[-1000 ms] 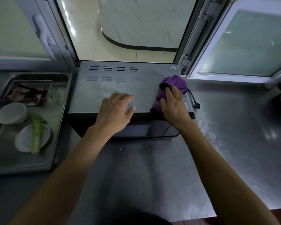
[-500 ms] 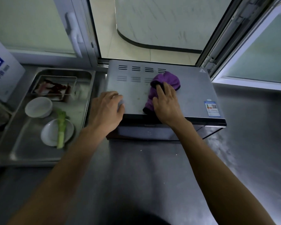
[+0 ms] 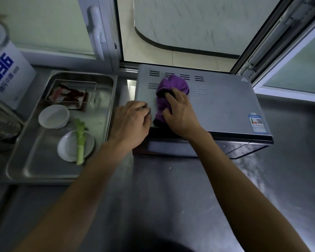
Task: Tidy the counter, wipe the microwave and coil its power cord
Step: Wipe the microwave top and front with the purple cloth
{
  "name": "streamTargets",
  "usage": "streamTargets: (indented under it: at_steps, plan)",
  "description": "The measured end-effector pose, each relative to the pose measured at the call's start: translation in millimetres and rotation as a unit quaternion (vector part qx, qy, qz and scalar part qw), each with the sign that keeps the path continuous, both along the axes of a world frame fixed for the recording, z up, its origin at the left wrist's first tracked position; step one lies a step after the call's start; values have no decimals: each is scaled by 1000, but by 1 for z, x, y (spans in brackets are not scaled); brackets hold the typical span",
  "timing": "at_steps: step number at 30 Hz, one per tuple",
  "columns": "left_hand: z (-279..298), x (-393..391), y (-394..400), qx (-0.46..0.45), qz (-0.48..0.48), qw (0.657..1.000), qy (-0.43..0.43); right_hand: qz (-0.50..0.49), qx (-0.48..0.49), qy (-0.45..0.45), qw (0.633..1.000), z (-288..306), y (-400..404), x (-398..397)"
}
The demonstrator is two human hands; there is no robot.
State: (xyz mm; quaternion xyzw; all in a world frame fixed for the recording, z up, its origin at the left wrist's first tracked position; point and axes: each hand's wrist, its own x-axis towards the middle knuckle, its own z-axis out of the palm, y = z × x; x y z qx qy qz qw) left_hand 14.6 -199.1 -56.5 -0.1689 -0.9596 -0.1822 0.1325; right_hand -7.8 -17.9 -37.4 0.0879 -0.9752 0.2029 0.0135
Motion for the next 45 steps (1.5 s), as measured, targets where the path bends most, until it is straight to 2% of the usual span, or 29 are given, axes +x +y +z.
streamTargets:
  at_steps: [5,20,25,33,45]
  plan:
    - [5,-4,30,0,-4,1000,-10,-36,-3,8,999,0,37,9]
    - [21,-1,192,-45,-65,996,-37,-122,-21,26,992,-3,211,28]
    - [17,4,217,-56,-64,995,-43,-131,-13,29,991,-4,239,27]
    - [13,9,206,-51,-54,997,-29,-88,10,-4,996,-6,234,12]
    - [9,0,90,-48,21,998,-28,-40,12,-25,999,-5,133,-18]
